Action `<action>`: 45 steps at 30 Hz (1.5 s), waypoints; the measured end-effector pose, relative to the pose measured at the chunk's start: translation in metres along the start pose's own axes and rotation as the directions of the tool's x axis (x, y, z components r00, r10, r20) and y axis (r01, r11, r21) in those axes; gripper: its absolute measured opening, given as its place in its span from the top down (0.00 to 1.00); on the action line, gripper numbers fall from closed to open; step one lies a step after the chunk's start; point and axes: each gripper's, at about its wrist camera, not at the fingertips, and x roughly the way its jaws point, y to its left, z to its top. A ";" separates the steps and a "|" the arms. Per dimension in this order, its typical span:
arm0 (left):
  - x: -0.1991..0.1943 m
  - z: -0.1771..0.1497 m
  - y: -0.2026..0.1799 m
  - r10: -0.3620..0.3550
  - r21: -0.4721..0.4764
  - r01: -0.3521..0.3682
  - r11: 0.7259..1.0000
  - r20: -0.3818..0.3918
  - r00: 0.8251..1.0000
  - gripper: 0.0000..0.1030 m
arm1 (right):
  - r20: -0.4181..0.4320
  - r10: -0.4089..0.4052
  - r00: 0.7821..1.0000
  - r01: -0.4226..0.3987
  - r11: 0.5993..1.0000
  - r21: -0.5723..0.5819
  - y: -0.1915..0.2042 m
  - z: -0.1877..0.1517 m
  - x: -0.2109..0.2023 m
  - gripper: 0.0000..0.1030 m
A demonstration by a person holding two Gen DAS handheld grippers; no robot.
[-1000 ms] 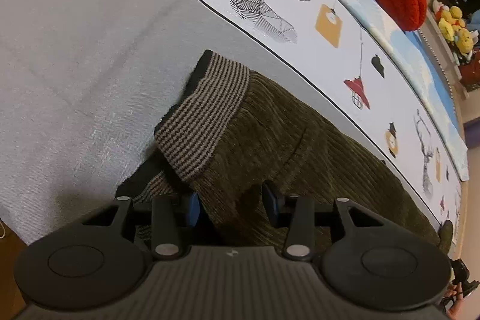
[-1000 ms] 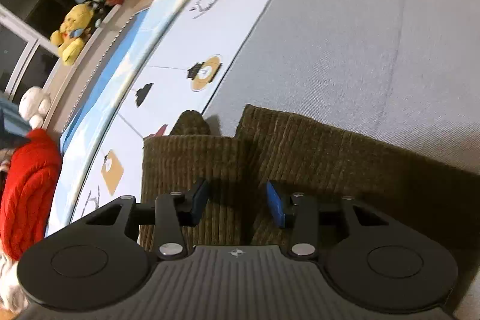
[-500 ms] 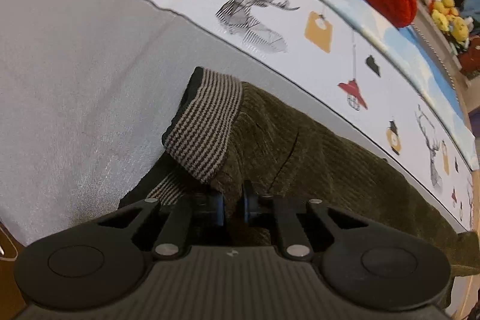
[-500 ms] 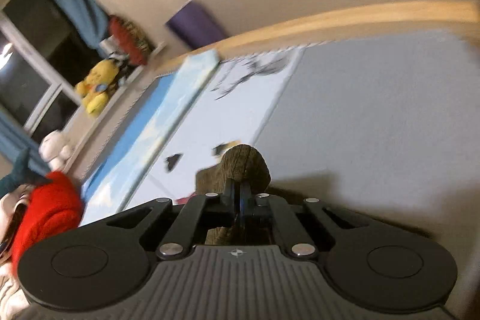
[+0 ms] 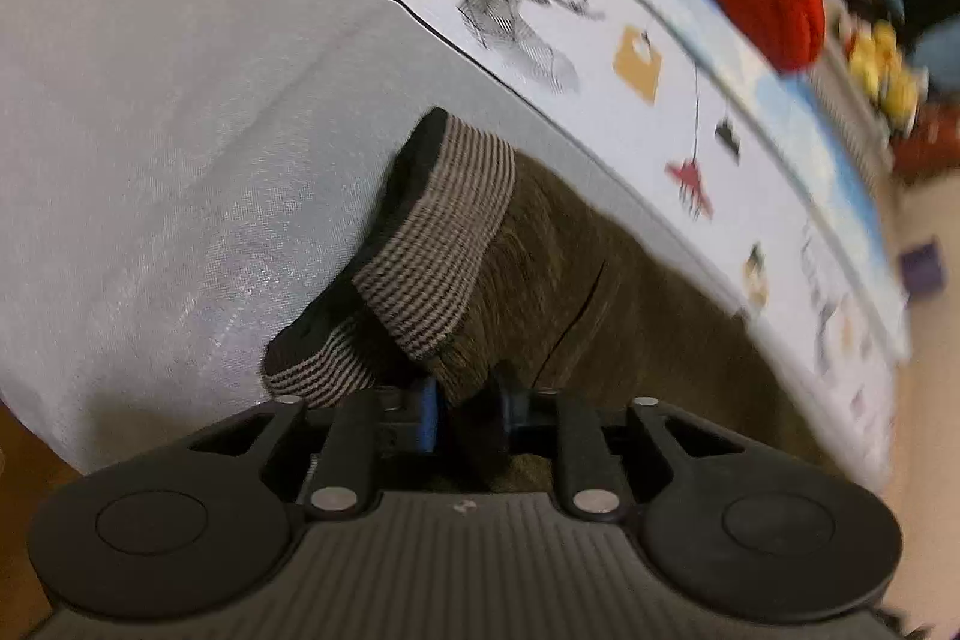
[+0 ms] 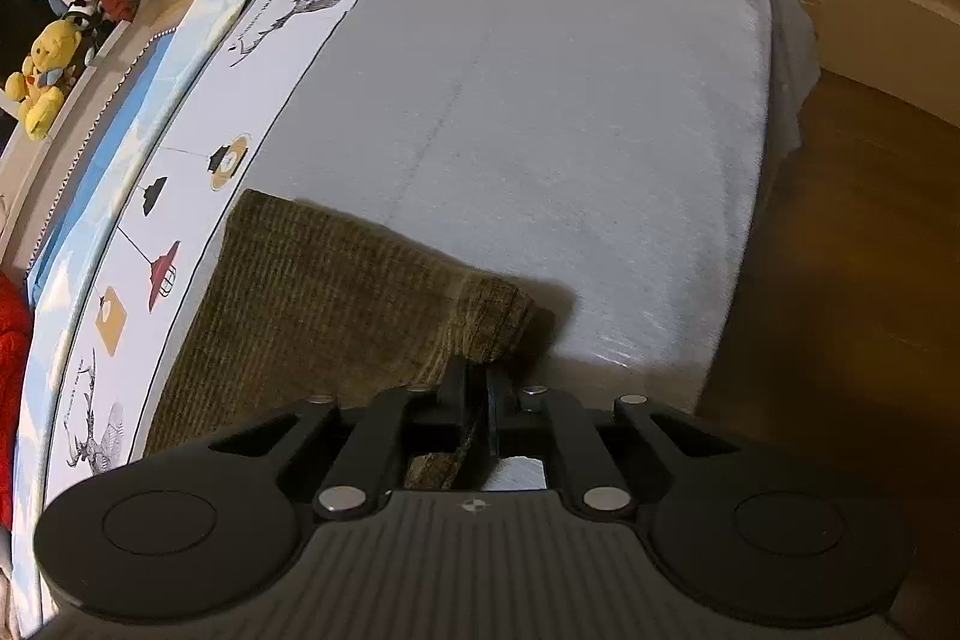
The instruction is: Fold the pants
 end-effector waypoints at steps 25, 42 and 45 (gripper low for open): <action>-0.040 -0.004 0.009 0.106 0.176 -0.114 0.978 0.053 0.993 0.71 | 0.160 -0.231 0.960 0.246 0.965 -0.086 0.026 0.011 -0.015 0.85; -0.003 -0.010 -0.035 0.277 0.411 -0.304 0.859 0.125 0.953 0.82 | -0.056 -0.163 0.985 0.139 0.945 -0.294 0.052 -0.010 0.011 0.81; -0.016 -0.012 -0.051 0.207 0.410 -0.293 0.864 0.243 0.948 0.80 | -0.010 -0.126 0.992 0.116 0.941 -0.318 0.060 -0.010 0.000 0.80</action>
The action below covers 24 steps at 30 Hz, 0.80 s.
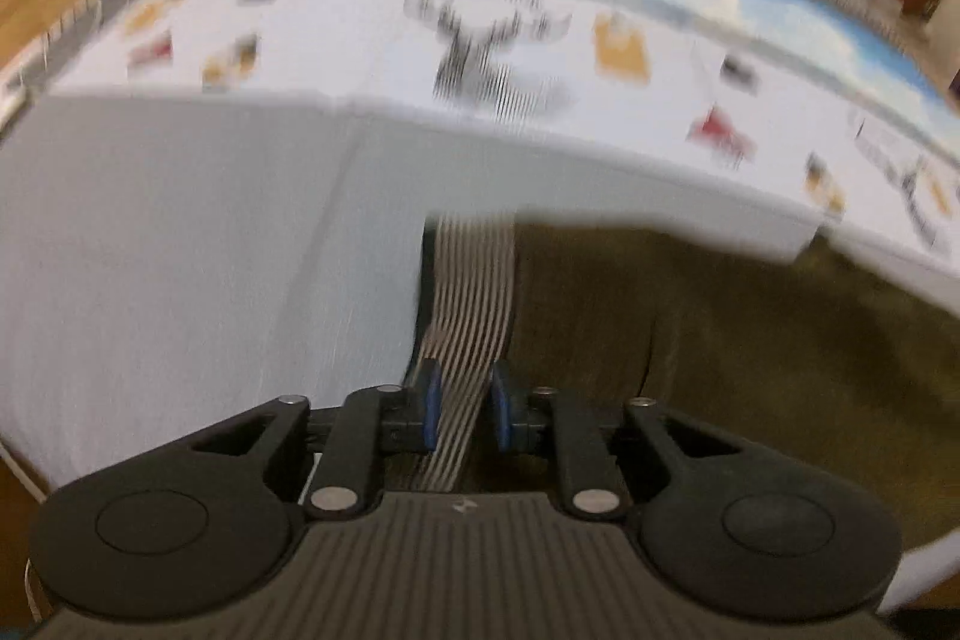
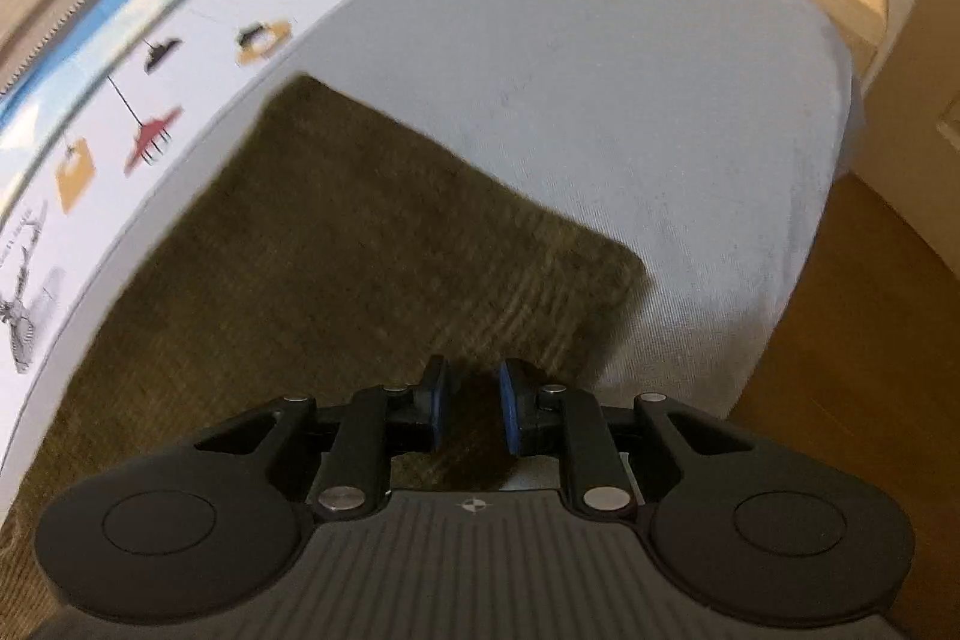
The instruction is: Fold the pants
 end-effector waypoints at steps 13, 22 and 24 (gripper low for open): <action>0.057 0.010 -0.054 0.087 0.124 -0.072 0.990 -0.118 0.989 0.87 | 0.167 0.157 0.973 -0.125 0.974 -0.190 0.066 -0.001 -0.035 0.80; 0.045 0.016 -0.053 0.056 0.062 -0.053 0.997 -0.055 0.997 0.85 | 0.171 0.329 0.929 -0.247 0.892 -0.378 0.149 -0.020 -0.061 0.80; 0.047 0.017 -0.048 0.039 0.039 -0.036 0.999 -0.069 0.997 0.85 | 0.152 0.386 0.910 -0.293 0.857 -0.423 0.176 -0.027 -0.066 0.80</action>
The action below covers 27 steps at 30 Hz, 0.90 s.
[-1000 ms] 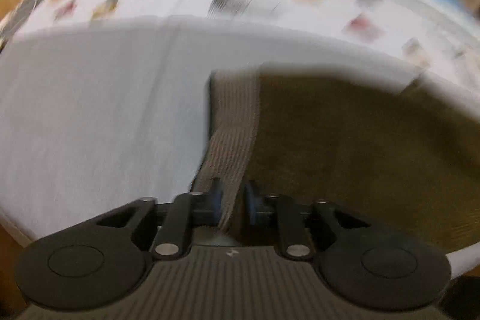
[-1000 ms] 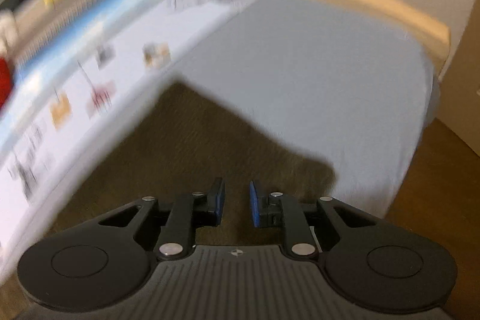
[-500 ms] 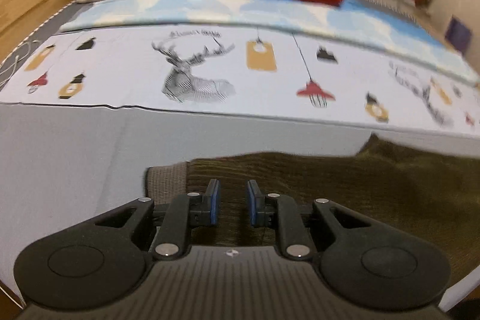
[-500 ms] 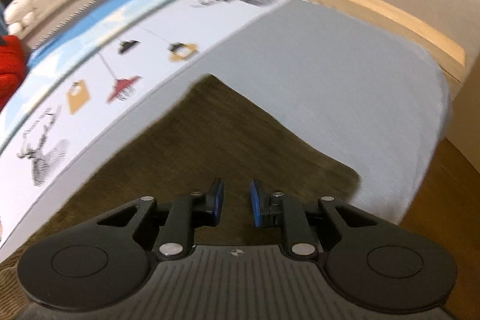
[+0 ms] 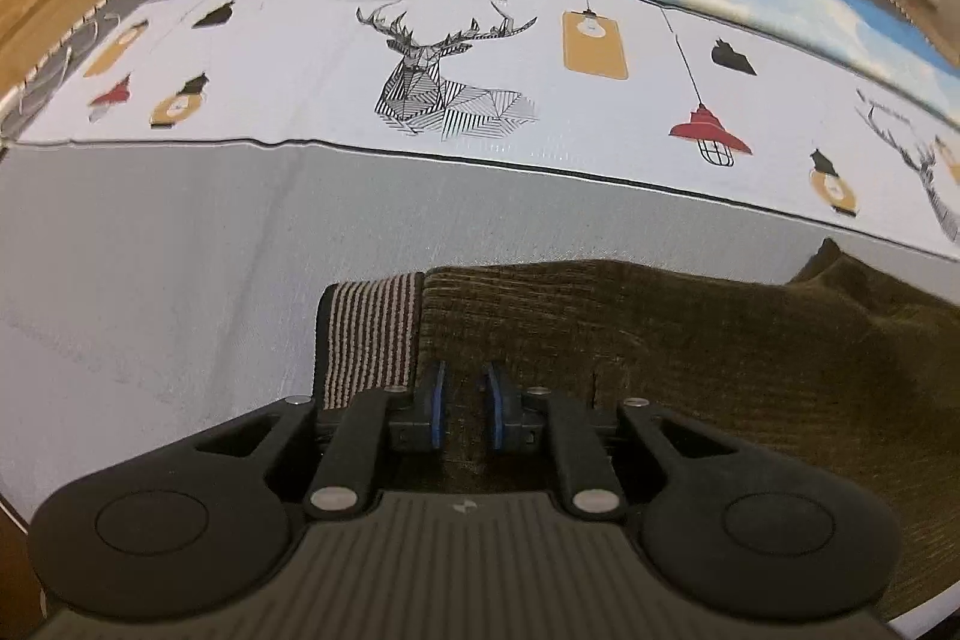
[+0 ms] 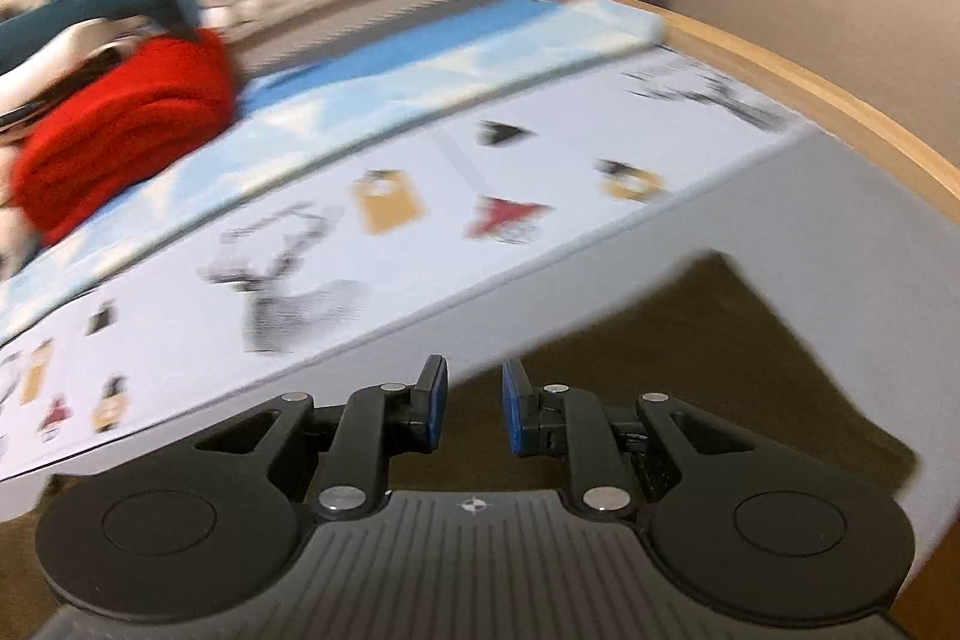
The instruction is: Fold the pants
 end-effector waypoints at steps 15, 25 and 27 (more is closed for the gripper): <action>0.013 -0.003 -0.002 0.007 0.041 -0.004 0.999 -0.058 0.998 0.85 | -0.313 0.400 0.861 -0.477 0.848 -0.229 0.244 -0.033 0.070 0.80; 0.014 -0.003 0.001 -0.023 0.082 0.027 0.996 -0.053 0.998 0.85 | -0.465 0.375 0.802 -0.528 0.808 -0.259 0.337 -0.076 0.132 0.57; 0.014 -0.003 0.003 -0.035 0.073 0.039 0.997 -0.056 0.998 0.85 | -0.513 0.357 0.780 -0.528 0.817 -0.234 0.340 -0.081 0.149 0.57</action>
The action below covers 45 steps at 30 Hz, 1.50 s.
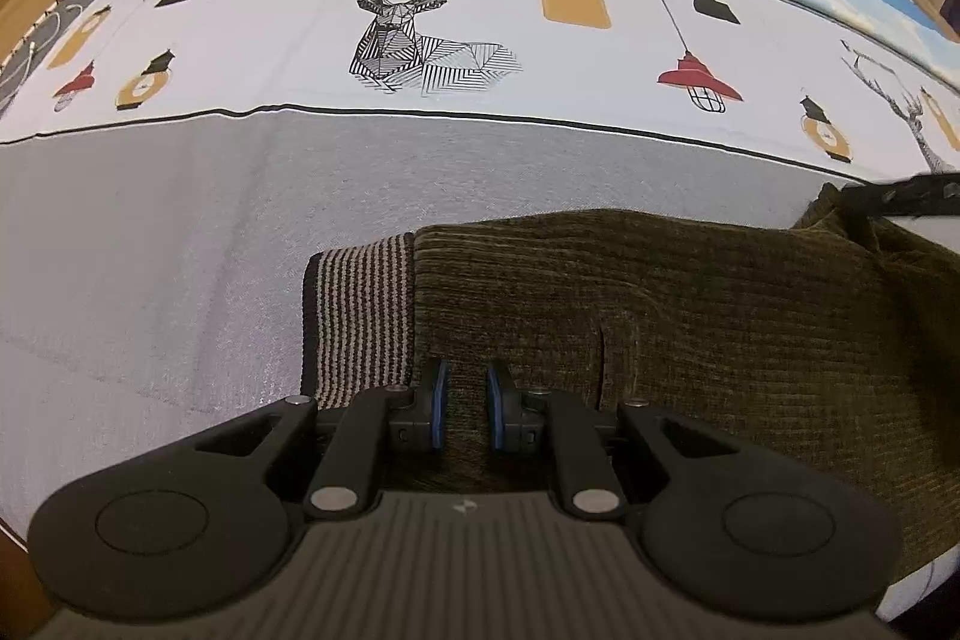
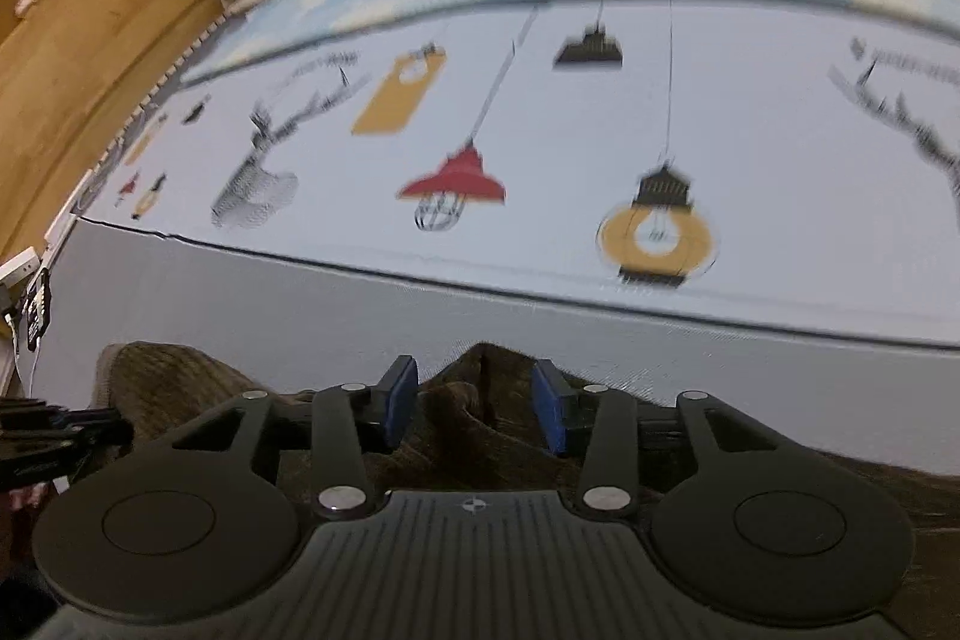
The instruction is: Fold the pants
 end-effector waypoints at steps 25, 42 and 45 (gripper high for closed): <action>-0.002 0.001 -0.011 0.023 0.043 -0.023 0.999 -0.002 1.000 0.78 | 0.031 0.029 0.999 -0.023 0.984 -0.178 0.008 0.013 -0.014 0.53; -0.022 0.002 -0.001 -0.017 -0.019 0.019 1.000 0.083 0.996 0.78 | 0.109 -0.132 0.985 0.163 0.923 -0.350 0.042 0.007 0.015 0.92; -0.035 0.005 0.007 -0.066 -0.069 0.078 0.995 0.157 0.985 0.78 | 0.186 -0.232 0.955 0.278 0.920 -0.276 0.033 0.015 0.002 0.91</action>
